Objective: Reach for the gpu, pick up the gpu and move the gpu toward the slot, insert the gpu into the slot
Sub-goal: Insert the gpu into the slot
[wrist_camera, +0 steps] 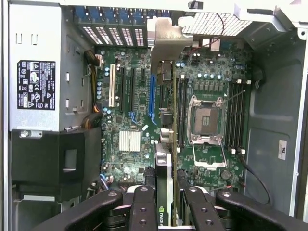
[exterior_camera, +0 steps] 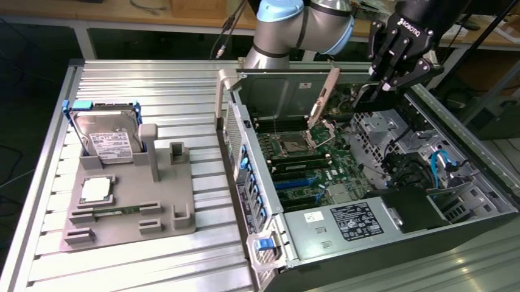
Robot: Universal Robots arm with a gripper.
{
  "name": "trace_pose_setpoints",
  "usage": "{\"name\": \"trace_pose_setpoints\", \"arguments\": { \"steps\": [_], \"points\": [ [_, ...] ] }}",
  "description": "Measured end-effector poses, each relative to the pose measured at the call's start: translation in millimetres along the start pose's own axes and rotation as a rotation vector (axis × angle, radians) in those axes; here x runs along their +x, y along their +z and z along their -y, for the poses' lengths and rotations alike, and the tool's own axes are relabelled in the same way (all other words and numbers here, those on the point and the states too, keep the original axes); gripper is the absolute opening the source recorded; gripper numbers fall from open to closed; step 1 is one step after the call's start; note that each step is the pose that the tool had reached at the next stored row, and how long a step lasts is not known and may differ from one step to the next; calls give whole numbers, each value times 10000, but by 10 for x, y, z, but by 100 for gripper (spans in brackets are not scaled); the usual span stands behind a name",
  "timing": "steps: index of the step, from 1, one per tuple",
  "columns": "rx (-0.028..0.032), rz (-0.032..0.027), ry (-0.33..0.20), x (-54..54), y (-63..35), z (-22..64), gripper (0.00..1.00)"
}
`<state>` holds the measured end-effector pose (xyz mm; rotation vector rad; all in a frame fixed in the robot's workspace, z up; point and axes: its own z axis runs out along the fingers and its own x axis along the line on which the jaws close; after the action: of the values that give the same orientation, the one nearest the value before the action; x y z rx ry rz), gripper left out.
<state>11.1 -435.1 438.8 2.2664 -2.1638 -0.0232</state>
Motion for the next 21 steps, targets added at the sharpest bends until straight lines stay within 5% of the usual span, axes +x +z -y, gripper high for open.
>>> {"name": "trace_pose_setpoints", "arguments": {
  "steps": [11,21],
  "points": [
    [1,3,145,11,258,-154,27],
    [1,3,231,69,456,-202,27]
  ]
}}
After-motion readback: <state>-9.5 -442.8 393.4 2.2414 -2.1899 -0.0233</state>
